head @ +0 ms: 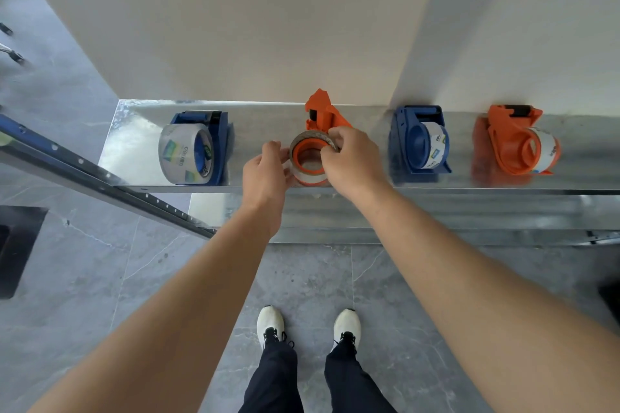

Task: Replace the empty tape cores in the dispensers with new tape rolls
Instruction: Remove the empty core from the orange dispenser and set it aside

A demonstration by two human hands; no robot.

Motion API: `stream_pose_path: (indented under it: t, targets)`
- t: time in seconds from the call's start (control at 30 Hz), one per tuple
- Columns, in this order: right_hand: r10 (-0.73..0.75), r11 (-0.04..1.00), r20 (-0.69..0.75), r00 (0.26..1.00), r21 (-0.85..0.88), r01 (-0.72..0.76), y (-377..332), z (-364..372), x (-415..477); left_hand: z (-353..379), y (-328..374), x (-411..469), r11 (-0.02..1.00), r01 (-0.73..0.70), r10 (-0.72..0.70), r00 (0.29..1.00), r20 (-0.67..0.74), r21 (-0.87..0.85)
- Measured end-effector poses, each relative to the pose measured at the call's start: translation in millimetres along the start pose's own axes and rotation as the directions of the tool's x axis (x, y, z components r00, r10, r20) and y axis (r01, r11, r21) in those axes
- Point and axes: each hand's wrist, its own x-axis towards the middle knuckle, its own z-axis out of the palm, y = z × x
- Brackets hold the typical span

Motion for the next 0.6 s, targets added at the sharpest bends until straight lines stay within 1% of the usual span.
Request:
stream_pose_path:
  t: [0.17, 0.23, 0.4, 0.47, 0.6]
  targets:
    - [0.044, 0.999, -0.071, 0.997, 0.034, -0.042, -18, -10, -8, -3, 14, -12, 0.998, -0.036, 0.037, 0.999, -0.024, 0.048]
    - [0.058, 0.997, -0.114, 0.992, 0.052, -0.052, -27, -16, -12, -5, 24, -17, 0.998, -0.06, 0.06, 0.998, -0.013, 0.031]
    - [0.093, 0.982, -0.19, 0.977, 0.181, -0.059, -48, -39, -31, -5, 51, -32, 0.992, -0.121, 0.122, 0.991, 0.054, -0.034]
    - [0.121, 0.974, -0.245, 0.962, 0.214, -0.068, -56, -48, -41, -2, 58, -39, 0.989, -0.142, 0.145, 0.985, 0.098, -0.042]
    - [0.18, 0.959, -0.31, 0.934, 0.266, -0.096, -61, -71, -59, 10, 71, -63, 0.988, -0.148, 0.155, 0.972, 0.178, -0.052]
